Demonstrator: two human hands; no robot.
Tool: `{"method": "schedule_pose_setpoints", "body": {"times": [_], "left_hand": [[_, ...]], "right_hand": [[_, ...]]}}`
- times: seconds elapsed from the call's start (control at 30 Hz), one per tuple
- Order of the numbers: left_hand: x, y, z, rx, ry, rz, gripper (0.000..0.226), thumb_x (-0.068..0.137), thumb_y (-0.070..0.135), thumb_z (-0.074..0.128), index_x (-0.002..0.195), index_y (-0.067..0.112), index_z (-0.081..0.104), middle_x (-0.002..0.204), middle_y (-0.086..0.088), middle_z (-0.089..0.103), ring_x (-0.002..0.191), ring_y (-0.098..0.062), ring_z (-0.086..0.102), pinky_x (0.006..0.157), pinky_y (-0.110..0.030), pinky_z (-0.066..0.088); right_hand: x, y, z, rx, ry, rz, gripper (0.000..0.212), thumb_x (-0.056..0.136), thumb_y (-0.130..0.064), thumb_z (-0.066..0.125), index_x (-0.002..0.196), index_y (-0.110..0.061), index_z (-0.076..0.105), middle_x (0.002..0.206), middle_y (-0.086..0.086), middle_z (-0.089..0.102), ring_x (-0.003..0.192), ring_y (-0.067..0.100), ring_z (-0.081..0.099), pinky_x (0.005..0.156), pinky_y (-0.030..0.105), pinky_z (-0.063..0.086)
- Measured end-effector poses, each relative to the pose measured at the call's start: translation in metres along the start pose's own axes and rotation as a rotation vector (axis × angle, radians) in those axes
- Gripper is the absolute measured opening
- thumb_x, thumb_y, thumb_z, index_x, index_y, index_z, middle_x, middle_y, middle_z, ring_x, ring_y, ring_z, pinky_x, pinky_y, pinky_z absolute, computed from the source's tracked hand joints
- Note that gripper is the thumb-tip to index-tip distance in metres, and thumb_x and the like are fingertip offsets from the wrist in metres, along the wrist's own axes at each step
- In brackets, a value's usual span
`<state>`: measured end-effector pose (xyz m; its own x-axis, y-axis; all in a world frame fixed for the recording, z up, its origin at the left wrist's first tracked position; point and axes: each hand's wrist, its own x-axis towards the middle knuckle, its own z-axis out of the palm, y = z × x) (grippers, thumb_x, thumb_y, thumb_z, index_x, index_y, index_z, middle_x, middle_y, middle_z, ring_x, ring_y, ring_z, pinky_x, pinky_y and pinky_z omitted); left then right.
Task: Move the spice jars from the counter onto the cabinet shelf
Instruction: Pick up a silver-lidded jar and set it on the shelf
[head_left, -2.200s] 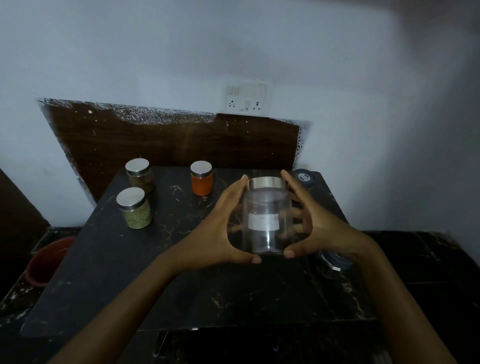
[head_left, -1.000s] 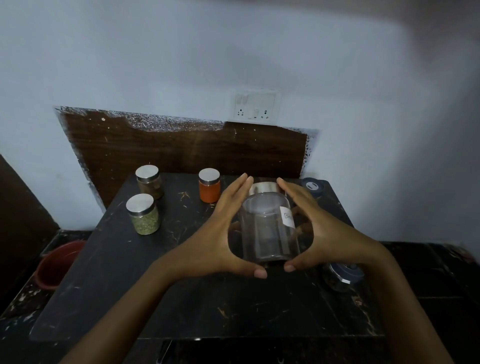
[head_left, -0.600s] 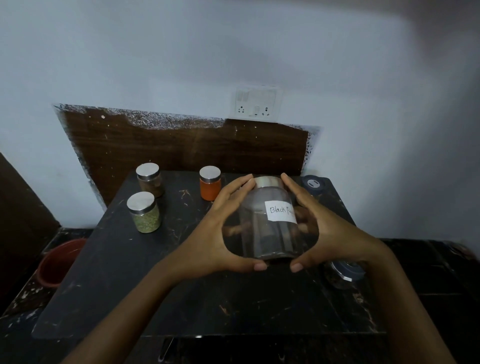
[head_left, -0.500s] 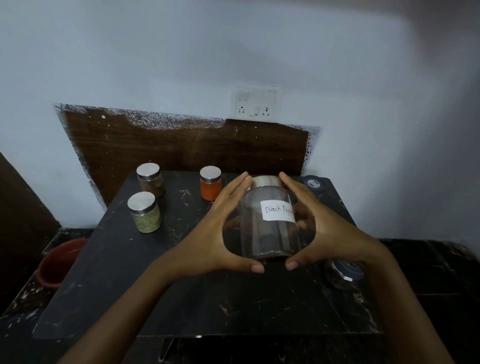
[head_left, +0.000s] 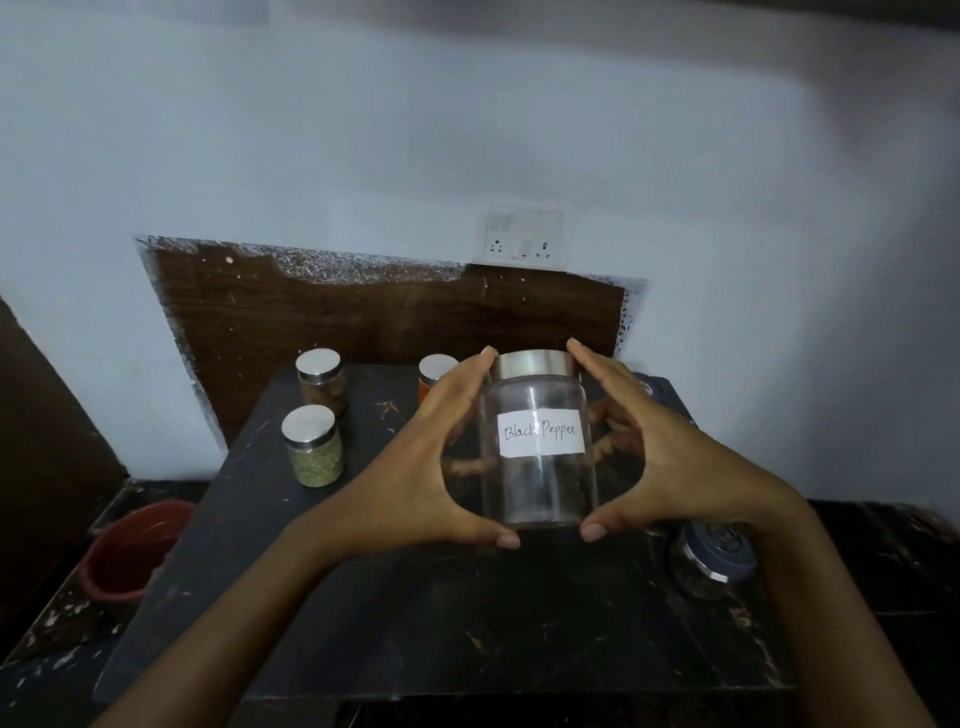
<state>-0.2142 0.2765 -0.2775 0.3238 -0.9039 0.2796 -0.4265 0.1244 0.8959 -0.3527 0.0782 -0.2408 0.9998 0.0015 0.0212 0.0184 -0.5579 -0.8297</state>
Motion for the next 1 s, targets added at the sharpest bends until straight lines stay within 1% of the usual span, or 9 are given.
{"method": "schedule_pose_setpoints", "body": {"times": [0.07,0.23,0.37,0.47,0.53,0.73,0.87,0.93,1.0], "left_hand": [[-0.001,0.010,-0.015,0.066,-0.002,0.025,0.126,0.056,0.012,0.089,0.143,0.045,0.005,0.149,0.032,0.008,0.137,0.006,0.023,0.096,-0.025,0.048],[0.013,0.044,-0.060,0.342,0.028,0.120,0.130,0.053,0.039,0.089,0.147,0.042,-0.001,0.151,0.031,0.005,0.139,0.003,0.019,0.105,-0.033,0.042],[0.043,0.078,-0.100,0.560,0.067,0.224,0.131,0.051,0.049,0.087,0.148,0.038,-0.001,0.153,0.025,0.004,0.139,0.006,0.014,0.106,-0.009,0.027],[0.069,0.102,-0.125,0.655,0.091,0.287,0.130,0.049,0.059,0.082,0.146,0.041,-0.003,0.153,0.026,0.003,0.140,0.000,0.018,0.110,-0.026,0.034],[0.086,0.117,-0.140,0.728,0.123,0.338,0.131,0.048,0.061,0.079,0.146,0.041,-0.005,0.151,0.027,0.003,0.140,-0.004,0.021,0.109,-0.034,0.037],[0.143,0.166,-0.179,0.940,0.212,0.425,0.137,0.052,0.045,0.086,0.146,0.039,-0.014,0.149,0.028,-0.002,0.137,-0.007,0.023,0.107,-0.030,0.039],[0.194,0.207,-0.216,1.146,0.321,0.499,0.135,0.052,0.041,0.088,0.149,0.029,-0.006,0.155,0.011,0.004,0.138,-0.005,0.014,0.110,-0.023,0.025],[0.220,0.224,-0.237,1.244,0.394,0.545,0.134,0.048,0.043,0.089,0.149,0.026,0.002,0.155,0.005,0.012,0.140,-0.015,0.018,0.113,-0.036,0.026],[0.243,0.234,-0.256,1.335,0.476,0.549,0.134,0.045,0.043,0.090,0.149,0.024,0.007,0.154,0.003,0.020,0.138,-0.021,0.022,0.109,-0.045,0.031]], "right_hand": [[0.005,-0.013,0.003,-0.026,0.038,-0.028,0.125,0.048,-0.031,0.089,0.133,-0.065,0.003,0.135,-0.046,0.011,0.113,-0.010,0.045,0.088,0.018,0.049],[0.025,-0.055,-0.007,-0.099,0.148,-0.130,0.124,0.049,-0.029,0.087,0.134,-0.060,0.002,0.140,-0.027,0.021,0.110,-0.011,0.046,0.082,0.012,0.048],[0.047,-0.092,-0.032,-0.201,0.278,-0.193,0.115,0.047,-0.042,0.084,0.125,-0.068,0.003,0.141,-0.034,0.016,0.113,-0.009,0.044,0.080,0.006,0.046],[0.066,-0.116,-0.059,-0.298,0.323,-0.240,0.117,0.047,-0.043,0.084,0.126,-0.070,0.001,0.133,-0.045,0.012,0.115,-0.009,0.042,0.082,0.008,0.047],[0.080,-0.128,-0.080,-0.344,0.343,-0.309,0.124,0.048,-0.037,0.088,0.132,-0.063,0.002,0.134,-0.042,0.013,0.113,-0.011,0.042,0.084,0.011,0.048],[0.127,-0.161,-0.143,-0.467,0.434,-0.438,0.132,0.047,-0.036,0.089,0.141,-0.053,-0.003,0.133,-0.046,0.011,0.112,-0.013,0.045,0.085,0.010,0.047],[0.169,-0.189,-0.189,-0.545,0.572,-0.525,0.133,0.051,-0.031,0.090,0.143,-0.047,-0.006,0.142,-0.028,0.015,0.102,-0.002,0.054,0.078,0.015,0.052],[0.195,-0.203,-0.213,-0.561,0.617,-0.582,0.133,0.053,-0.026,0.090,0.144,-0.042,-0.006,0.148,-0.023,0.011,0.100,0.003,0.056,0.075,0.019,0.054],[0.223,-0.212,-0.234,-0.574,0.644,-0.631,0.133,0.054,-0.022,0.090,0.145,-0.039,-0.005,0.151,-0.019,0.006,0.098,0.003,0.055,0.069,0.015,0.053]]}}
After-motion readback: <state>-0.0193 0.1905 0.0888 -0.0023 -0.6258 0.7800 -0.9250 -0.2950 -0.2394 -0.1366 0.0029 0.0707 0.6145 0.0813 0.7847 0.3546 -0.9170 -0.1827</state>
